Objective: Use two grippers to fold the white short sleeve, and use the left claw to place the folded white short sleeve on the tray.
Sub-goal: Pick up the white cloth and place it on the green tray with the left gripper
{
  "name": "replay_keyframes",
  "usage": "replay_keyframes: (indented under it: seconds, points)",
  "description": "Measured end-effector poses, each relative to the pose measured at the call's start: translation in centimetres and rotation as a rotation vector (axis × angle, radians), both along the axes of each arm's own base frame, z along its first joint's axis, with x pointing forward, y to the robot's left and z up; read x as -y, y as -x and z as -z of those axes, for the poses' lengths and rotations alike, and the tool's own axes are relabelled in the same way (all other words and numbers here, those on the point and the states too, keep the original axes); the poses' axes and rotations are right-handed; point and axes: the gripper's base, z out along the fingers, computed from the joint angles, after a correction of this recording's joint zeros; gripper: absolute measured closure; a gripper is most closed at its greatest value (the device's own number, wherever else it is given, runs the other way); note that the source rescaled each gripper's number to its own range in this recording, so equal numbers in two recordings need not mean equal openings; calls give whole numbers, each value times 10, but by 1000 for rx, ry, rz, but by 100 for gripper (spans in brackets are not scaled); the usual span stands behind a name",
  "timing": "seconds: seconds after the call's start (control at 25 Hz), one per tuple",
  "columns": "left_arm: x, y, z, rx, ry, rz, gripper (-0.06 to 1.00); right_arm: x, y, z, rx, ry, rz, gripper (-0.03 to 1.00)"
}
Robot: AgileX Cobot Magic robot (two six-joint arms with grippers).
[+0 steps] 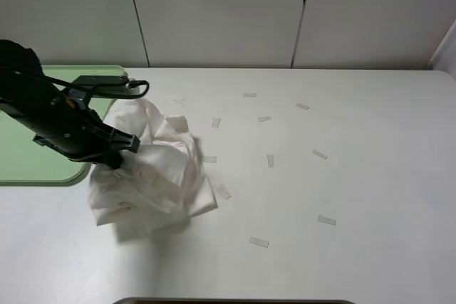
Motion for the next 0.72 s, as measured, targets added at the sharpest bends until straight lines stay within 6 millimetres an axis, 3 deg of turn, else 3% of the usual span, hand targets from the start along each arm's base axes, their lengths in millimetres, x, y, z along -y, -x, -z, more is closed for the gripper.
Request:
replay_keyframes:
  seconds: [0.16,0.2,0.4,0.72]
  points:
    - [-40,-2,-14,6,-102,-16,86,0,0,0,0,0,0,-3]
    - [-40,-2,-14,6,-102,-16,86,0,0,0,0,0,0,-3]
    - [-98,-13,-30,42,-203,-87,86,0,0,0,0,0,0,-3]
    - [-134,-29,-44,184,-265,-53,86,0,0,0,0,0,0,-3]
